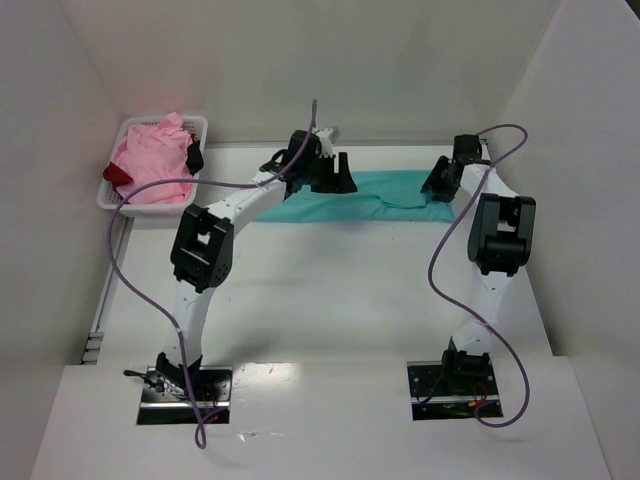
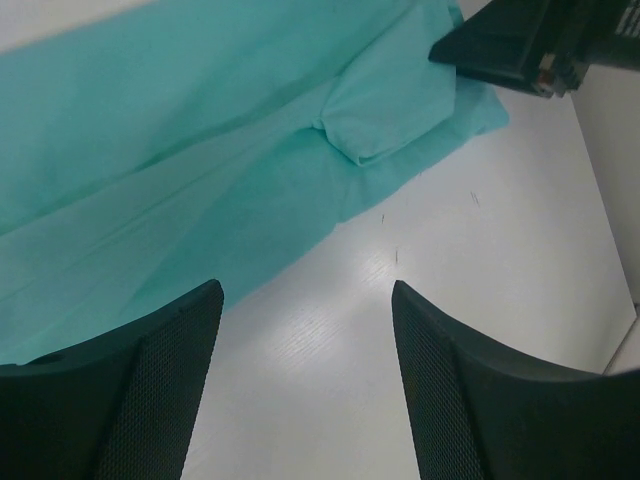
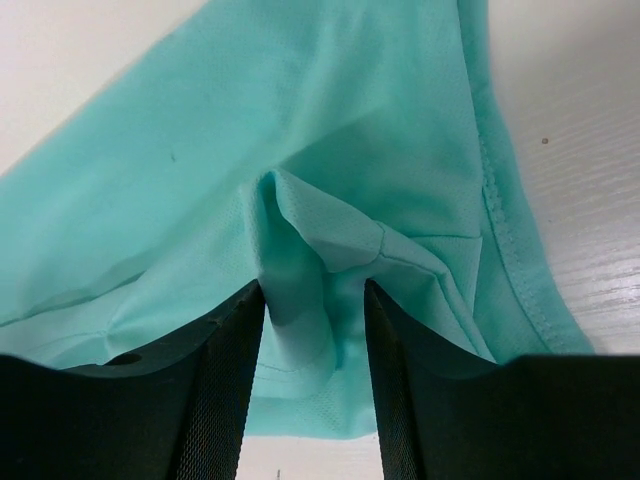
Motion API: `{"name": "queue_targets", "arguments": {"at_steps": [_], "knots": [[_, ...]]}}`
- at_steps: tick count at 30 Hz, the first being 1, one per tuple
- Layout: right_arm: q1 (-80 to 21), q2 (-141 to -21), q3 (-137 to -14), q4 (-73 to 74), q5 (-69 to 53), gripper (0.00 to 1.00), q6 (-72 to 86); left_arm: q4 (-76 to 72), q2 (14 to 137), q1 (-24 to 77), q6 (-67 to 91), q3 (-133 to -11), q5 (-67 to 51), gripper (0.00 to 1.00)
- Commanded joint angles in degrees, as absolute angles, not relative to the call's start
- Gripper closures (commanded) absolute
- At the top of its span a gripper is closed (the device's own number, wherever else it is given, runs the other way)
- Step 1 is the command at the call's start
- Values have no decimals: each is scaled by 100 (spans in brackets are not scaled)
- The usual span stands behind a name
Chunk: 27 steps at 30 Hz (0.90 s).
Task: Fold and stack the t-shirts
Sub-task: Fold the other side of the tshirt into a rectangle
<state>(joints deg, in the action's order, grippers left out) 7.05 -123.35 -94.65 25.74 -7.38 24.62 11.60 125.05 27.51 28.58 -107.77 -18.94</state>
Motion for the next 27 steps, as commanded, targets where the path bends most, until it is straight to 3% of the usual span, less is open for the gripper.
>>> {"name": "queue_targets", "arguments": {"at_steps": [1, 8, 14, 27], "knots": [[756, -12270, -9765, 2285, -1116, 50, 2575, 660, 12867, 2803, 3004, -10960, -1926, 23], [756, -12191, -9599, 2171, -1292, 60, 2698, -219, 13288, 2856, 3374, -10959, -1872, 23], [756, -12120, -9325, 2117, -1160, 62, 2751, -456, 13614, 2725, 3875, -11163, -2030, 23], [756, -11927, -8719, 2233, -1230, 55, 2558, -510, 13457, 2847, 3762, -10969, -1978, 23]]}}
